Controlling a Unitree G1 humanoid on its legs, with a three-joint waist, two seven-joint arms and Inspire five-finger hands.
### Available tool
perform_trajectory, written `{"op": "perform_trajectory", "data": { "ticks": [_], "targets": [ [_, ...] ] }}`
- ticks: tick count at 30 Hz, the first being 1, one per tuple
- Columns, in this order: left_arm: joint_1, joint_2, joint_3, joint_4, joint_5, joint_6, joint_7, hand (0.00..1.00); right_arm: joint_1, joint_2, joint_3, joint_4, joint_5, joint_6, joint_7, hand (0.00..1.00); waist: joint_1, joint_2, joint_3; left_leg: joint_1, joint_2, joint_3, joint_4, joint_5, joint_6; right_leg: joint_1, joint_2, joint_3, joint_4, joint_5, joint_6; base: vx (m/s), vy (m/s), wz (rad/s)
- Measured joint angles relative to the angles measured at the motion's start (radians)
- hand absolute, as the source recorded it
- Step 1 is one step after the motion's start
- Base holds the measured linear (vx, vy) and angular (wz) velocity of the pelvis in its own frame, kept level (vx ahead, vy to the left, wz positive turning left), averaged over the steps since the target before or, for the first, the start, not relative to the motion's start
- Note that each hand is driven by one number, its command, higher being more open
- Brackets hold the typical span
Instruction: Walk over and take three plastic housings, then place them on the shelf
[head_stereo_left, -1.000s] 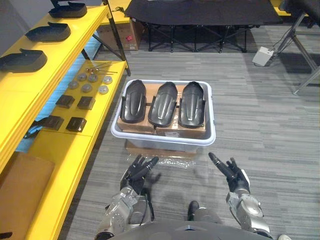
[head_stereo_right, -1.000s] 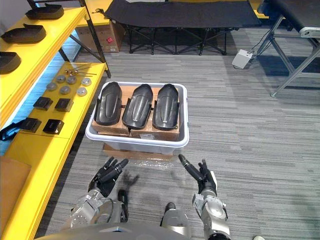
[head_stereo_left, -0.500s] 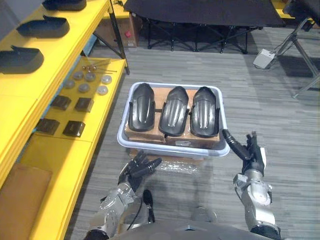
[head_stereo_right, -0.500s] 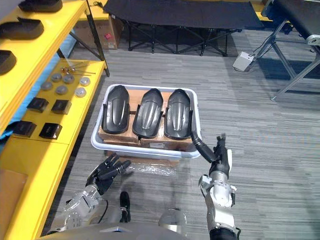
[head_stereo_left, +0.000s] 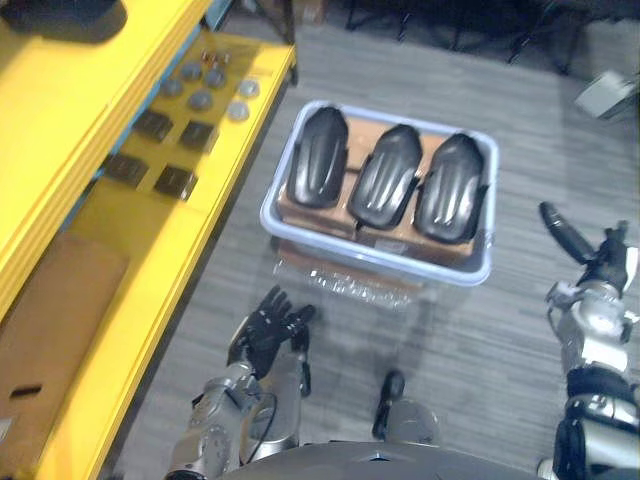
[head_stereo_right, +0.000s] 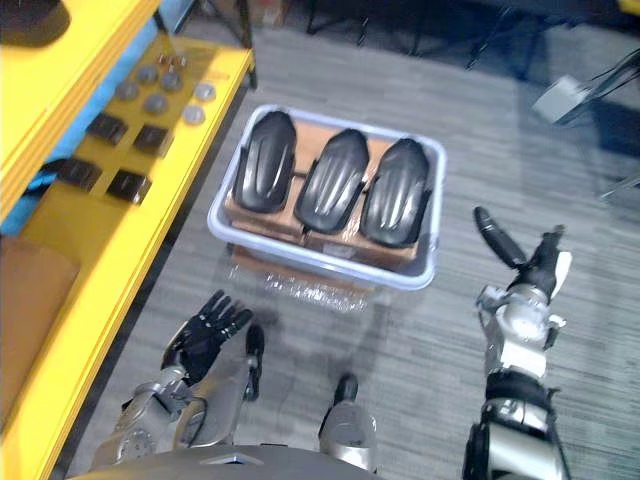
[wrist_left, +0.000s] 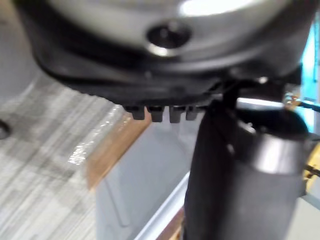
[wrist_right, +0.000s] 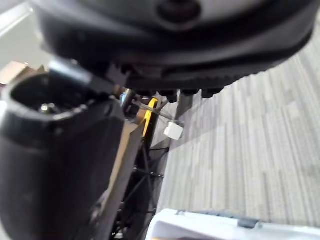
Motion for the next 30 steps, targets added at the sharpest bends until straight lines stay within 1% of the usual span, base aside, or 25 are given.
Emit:
{"op": "perform_trajectory", "data": {
  "ticks": [1, 2, 3, 4, 5, 7, 9, 12, 15, 16, 19, 21, 25, 28, 30],
  "targets": [
    [0.002, 0.000, -0.010, 0.000, 0.000, 0.000, -0.002, 1.00, -0.020, -0.010, 0.003, 0.016, 0.000, 0.008, -0.008, 1.00, 0.005, -0.001, 0.012, 0.000, 0.002, -0.003, -0.016, 0.012, -0.001, -0.009, 0.002, 0.000, 0.005, 0.001, -0.002, -0.14, -0.053, 0.05],
    [0.004, -0.001, -0.024, 0.004, 0.000, -0.001, -0.008, 1.00, -0.057, -0.038, 0.012, 0.051, 0.000, 0.019, -0.013, 1.00, 0.014, 0.010, 0.029, -0.002, 0.004, -0.008, -0.033, 0.029, -0.003, -0.021, 0.006, -0.001, 0.012, 0.003, -0.005, -0.11, -0.044, 0.07],
    [-0.007, -0.001, -0.039, 0.008, 0.000, -0.025, -0.010, 1.00, -0.104, -0.083, 0.034, 0.105, 0.000, 0.030, -0.015, 1.00, 0.018, 0.017, 0.041, -0.025, 0.004, -0.018, -0.037, 0.045, -0.002, -0.049, 0.007, -0.007, 0.030, 0.003, -0.005, -0.09, -0.034, 0.09],
    [-0.011, -0.002, -0.040, 0.010, 0.000, -0.035, -0.010, 1.00, -0.132, -0.102, 0.048, 0.132, 0.000, 0.036, -0.015, 1.00, 0.019, 0.020, 0.041, -0.041, 0.004, -0.021, -0.037, 0.050, -0.003, -0.067, 0.007, -0.008, 0.042, 0.003, -0.004, -0.07, -0.024, 0.08],
    [-0.023, -0.003, -0.043, 0.030, 0.000, -0.058, -0.010, 1.00, -0.189, -0.137, 0.074, 0.184, 0.000, 0.040, -0.020, 1.00, 0.021, 0.026, 0.044, -0.063, 0.004, -0.022, -0.034, 0.057, 0.004, -0.096, 0.007, -0.007, 0.060, 0.004, -0.003, -0.05, -0.007, 0.06],
    [-0.057, -0.008, -0.049, 0.070, -0.009, -0.081, -0.008, 1.00, -0.268, -0.195, 0.108, 0.255, 0.001, 0.047, -0.032, 1.00, 0.032, 0.049, 0.060, -0.082, -0.003, -0.024, -0.027, 0.061, 0.009, -0.118, -0.003, -0.011, 0.084, 0.004, -0.002, -0.04, 0.008, 0.05],
    [-0.087, -0.011, -0.056, 0.101, -0.040, -0.107, -0.006, 1.00, -0.362, -0.265, 0.162, 0.319, 0.000, 0.059, -0.033, 1.00, 0.054, 0.086, 0.077, -0.115, -0.006, -0.027, -0.010, 0.061, 0.011, -0.157, -0.013, -0.014, 0.117, -0.002, -0.004, -0.04, 0.018, 0.04],
    [-0.095, -0.012, -0.056, 0.121, -0.089, -0.126, 0.000, 1.00, -0.427, -0.277, 0.213, 0.342, -0.002, 0.067, -0.033, 1.00, 0.061, 0.108, 0.089, -0.135, -0.009, -0.033, -0.010, 0.068, 0.009, -0.191, -0.025, -0.019, 0.158, -0.018, -0.006, -0.04, 0.003, 0.07],
    [-0.096, -0.027, -0.065, 0.123, -0.117, -0.144, 0.003, 1.00, -0.445, -0.284, 0.271, 0.349, -0.002, 0.098, -0.033, 1.00, 0.073, 0.120, 0.089, -0.160, -0.021, -0.043, -0.013, 0.079, 0.010, -0.239, -0.046, -0.023, 0.218, -0.052, -0.007, -0.03, -0.008, 0.13],
    [-0.099, -0.027, -0.074, 0.123, -0.121, -0.152, 0.004, 1.00, -0.465, -0.290, 0.286, 0.363, -0.002, 0.117, -0.033, 1.00, 0.074, 0.126, 0.091, -0.172, -0.024, -0.048, -0.013, 0.083, 0.009, -0.256, -0.049, -0.024, 0.237, -0.061, -0.008, -0.01, -0.017, 0.14],
    [-0.125, -0.036, -0.097, 0.135, -0.153, -0.152, 0.014, 1.00, -0.513, -0.326, 0.314, 0.387, -0.010, 0.137, -0.029, 1.00, 0.084, 0.151, 0.101, -0.191, -0.031, -0.052, -0.012, 0.093, 0.009, -0.293, -0.064, -0.022, 0.285, -0.078, -0.011, -0.01, -0.013, 0.05],
    [-0.126, -0.045, -0.099, 0.135, -0.153, -0.167, 0.017, 1.00, -0.527, -0.346, 0.349, 0.387, -0.013, 0.144, -0.011, 1.00, 0.088, 0.157, 0.103, -0.205, -0.031, -0.052, -0.009, 0.095, 0.008, -0.317, -0.070, -0.020, 0.308, -0.088, -0.014, 0.00, 0.000, 0.00],
    [-0.134, -0.047, -0.118, 0.136, -0.157, -0.186, 0.026, 1.00, -0.544, -0.353, 0.390, 0.387, -0.036, 0.152, 0.009, 1.00, 0.094, 0.158, 0.103, -0.224, -0.033, -0.054, 0.007, 0.094, 0.007, -0.348, -0.081, -0.017, 0.358, -0.113, -0.020, 0.00, -0.016, 0.02],
    [-0.134, -0.048, -0.131, 0.131, -0.160, -0.199, 0.027, 1.00, -0.550, -0.353, 0.418, 0.387, -0.048, 0.167, 0.010, 1.00, 0.103, 0.159, 0.102, -0.245, -0.033, -0.067, 0.031, 0.090, 0.000, -0.371, -0.090, -0.022, 0.397, -0.134, -0.028, -0.02, -0.044, 0.09],
    [-0.135, -0.052, -0.142, 0.131, -0.189, -0.214, 0.033, 1.00, -0.572, -0.353, 0.424, 0.387, -0.049, 0.173, -0.014, 1.00, 0.106, 0.160, 0.101, -0.257, -0.035, -0.069, 0.037, 0.090, -0.004, -0.390, -0.098, -0.021, 0.425, -0.148, -0.032, -0.02, -0.024, 0.04]
  ]
}}
